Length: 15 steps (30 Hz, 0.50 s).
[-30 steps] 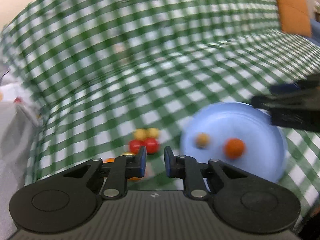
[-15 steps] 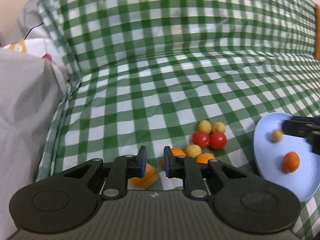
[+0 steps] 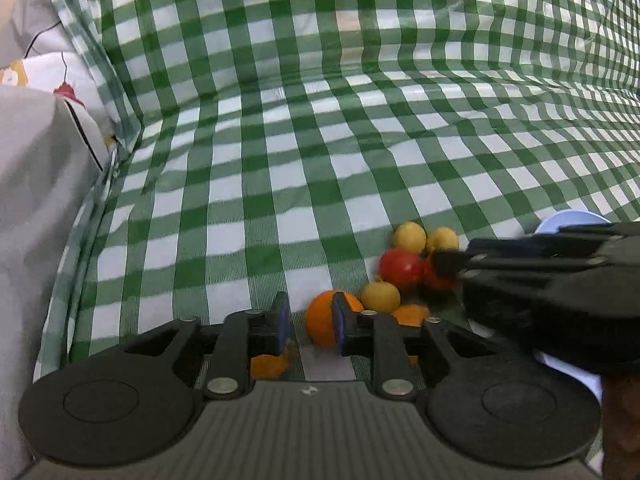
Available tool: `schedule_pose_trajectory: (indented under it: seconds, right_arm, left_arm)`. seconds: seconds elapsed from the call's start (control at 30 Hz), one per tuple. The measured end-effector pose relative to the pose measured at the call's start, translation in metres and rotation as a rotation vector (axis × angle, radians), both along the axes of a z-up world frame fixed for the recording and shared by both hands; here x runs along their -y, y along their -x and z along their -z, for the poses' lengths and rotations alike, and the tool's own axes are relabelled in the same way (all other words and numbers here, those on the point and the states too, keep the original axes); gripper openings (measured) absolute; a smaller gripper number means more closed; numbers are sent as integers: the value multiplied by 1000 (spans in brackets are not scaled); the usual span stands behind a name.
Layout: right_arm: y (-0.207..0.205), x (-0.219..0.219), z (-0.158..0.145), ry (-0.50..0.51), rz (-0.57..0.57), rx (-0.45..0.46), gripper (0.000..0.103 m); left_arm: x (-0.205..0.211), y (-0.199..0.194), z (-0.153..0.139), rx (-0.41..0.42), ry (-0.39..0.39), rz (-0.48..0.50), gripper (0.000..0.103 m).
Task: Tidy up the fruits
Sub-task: 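Move both open grippers back to the fruit cluster, then grasp a red cherry tomato with the right gripper while the left grasps an orange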
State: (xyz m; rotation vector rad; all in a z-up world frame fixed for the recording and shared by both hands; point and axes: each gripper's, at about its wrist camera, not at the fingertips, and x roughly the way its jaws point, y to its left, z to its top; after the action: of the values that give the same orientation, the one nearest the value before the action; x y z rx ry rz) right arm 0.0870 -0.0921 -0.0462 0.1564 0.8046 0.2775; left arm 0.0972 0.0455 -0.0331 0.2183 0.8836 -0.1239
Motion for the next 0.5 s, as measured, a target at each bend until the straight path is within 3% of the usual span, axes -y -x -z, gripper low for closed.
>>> schedule_pose_trajectory:
  seconds: [0.13,0.33,0.43,0.5]
  right_arm:
    - [-13,-8,13,24,-2,-19,39]
    - [-19,-7,18,9,-3,-54,38]
    - [-17,-6,21,28,-13,-63,35]
    - [-14,-5,20,37,-21,-53,32]
  left_arm:
    - [1,-3,2,2,6,1,29]
    - [1,-5,2,-4,20,-5,33]
    - [7,-3,5,17,-37,3,47]
    - [9,-2,5,27,-49,9,47]
